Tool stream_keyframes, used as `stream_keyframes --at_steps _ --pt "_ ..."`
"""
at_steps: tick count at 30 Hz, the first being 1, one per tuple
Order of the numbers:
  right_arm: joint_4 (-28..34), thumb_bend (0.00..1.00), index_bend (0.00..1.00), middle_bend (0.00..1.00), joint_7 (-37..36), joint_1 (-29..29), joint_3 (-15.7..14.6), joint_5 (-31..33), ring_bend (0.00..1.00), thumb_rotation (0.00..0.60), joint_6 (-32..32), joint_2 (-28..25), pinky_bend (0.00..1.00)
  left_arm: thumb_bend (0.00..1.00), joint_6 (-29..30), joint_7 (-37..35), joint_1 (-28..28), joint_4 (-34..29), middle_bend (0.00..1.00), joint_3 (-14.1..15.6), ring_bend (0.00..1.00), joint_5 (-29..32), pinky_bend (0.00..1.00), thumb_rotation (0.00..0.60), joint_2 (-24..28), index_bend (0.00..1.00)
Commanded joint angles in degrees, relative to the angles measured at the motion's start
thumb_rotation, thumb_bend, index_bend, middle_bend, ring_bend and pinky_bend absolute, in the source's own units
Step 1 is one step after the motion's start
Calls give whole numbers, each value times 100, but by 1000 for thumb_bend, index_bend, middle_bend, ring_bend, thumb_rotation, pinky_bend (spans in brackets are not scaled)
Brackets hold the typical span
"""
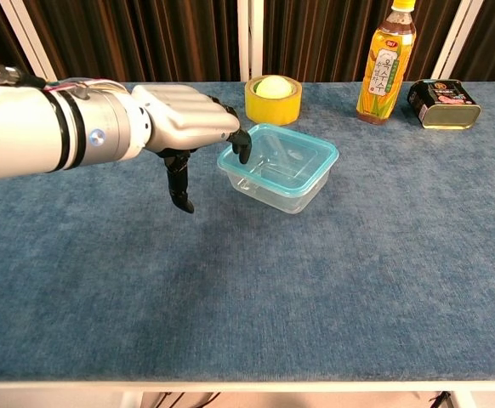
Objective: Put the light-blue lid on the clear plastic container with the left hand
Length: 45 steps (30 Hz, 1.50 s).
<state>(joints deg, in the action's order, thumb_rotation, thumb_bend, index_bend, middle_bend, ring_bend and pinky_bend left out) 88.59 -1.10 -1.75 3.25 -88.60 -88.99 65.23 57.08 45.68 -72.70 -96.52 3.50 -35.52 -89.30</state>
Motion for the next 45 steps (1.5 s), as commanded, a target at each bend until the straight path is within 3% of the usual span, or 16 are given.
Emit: stream_keyframes --at_steps 1,6,12,20,31,40,45 --pt "8 155 0 61 7 -2 1 2 0 600 4 -1 9 9 -27 40 30 17 186 -28 22 10 48 600 -27 252" --pt "49 155 0 61 60 -1 5 -10 0 600 -13 -16 9 10 -72 76 52 9 186 -151 23 -36 48 600 -29 252" --pt "84 155 0 61 90 13 2 -29 0 600 -48 -15 9 9 -14 -7 33 -11 183 -498 23 -289 47 600 18 249" --pt "51 155 0 61 43 52 -9 3 0 600 -67 -8 9 10 -310 -76 -102 468 167 -803 23 -367 44 600 -215 229" --pt "-45 155 0 61 -49 58 -10 31 0 600 -40 22 9 10 -813 126 -326 1278 155 -832 23 293 42 600 -648 212" --pt "-62 155 0 61 -58 50 -9 21 0 600 -29 36 9 11 -834 230 -361 1266 156 -767 23 431 41 600 -705 212" --pt "-42 155 0 61 -57 76 2 19 0 600 -83 8 9 10 -613 12 -233 960 155 -884 23 236 41 600 -508 213"
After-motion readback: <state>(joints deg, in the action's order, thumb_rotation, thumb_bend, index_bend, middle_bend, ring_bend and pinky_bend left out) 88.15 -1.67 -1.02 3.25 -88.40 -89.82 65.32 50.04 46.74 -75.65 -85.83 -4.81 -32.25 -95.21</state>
